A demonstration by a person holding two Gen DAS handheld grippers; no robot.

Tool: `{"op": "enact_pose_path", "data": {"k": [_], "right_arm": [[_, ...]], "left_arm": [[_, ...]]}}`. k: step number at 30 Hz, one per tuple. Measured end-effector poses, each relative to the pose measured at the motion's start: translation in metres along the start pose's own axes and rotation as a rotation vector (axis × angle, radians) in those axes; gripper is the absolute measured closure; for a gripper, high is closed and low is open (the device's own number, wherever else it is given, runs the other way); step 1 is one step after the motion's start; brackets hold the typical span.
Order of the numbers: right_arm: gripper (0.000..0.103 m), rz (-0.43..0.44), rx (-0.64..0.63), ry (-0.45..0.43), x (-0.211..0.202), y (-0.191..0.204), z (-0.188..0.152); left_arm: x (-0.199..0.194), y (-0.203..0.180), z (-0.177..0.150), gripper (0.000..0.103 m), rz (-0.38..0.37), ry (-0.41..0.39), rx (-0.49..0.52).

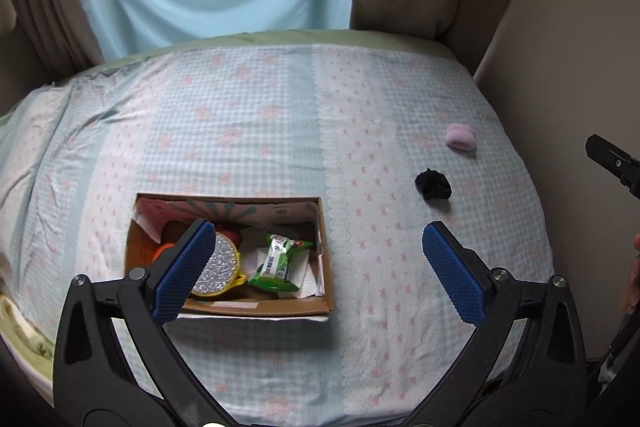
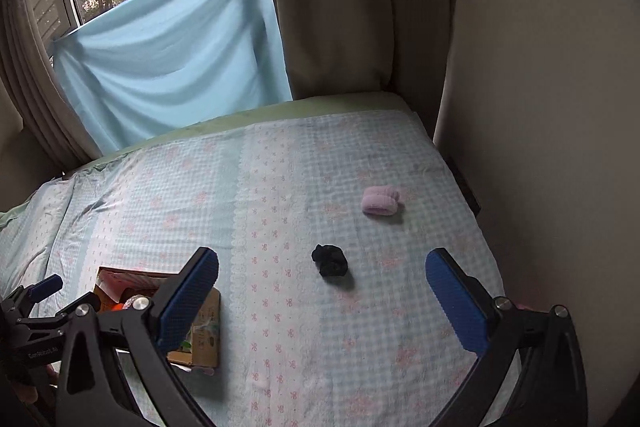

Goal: Organize soft objects
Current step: 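Move both tools toward the black sock and pink hair tie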

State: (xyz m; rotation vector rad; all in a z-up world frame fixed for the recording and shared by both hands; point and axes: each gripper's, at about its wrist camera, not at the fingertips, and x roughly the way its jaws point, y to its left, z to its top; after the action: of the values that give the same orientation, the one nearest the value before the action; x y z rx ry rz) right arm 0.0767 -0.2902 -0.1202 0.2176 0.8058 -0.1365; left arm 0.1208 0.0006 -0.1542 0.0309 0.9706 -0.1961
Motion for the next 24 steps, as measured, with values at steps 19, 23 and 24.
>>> {"op": "enact_pose_path", "data": {"k": [19,23,24], "right_arm": [[0.000,0.000,0.033,0.110,0.229,-0.143,0.023],[0.000,0.020,0.017,0.140,0.286,-0.144,0.019],[0.000,0.026,0.011,0.148,0.299,-0.141,0.017]], "left_arm": [[0.228,-0.185,0.004,0.000,-0.053,0.060,-0.008],[0.282,-0.200,-0.005,0.000,-0.072,0.071,-0.016],[0.294,-0.203,-0.007,0.000,-0.072,0.068,-0.014]]}}
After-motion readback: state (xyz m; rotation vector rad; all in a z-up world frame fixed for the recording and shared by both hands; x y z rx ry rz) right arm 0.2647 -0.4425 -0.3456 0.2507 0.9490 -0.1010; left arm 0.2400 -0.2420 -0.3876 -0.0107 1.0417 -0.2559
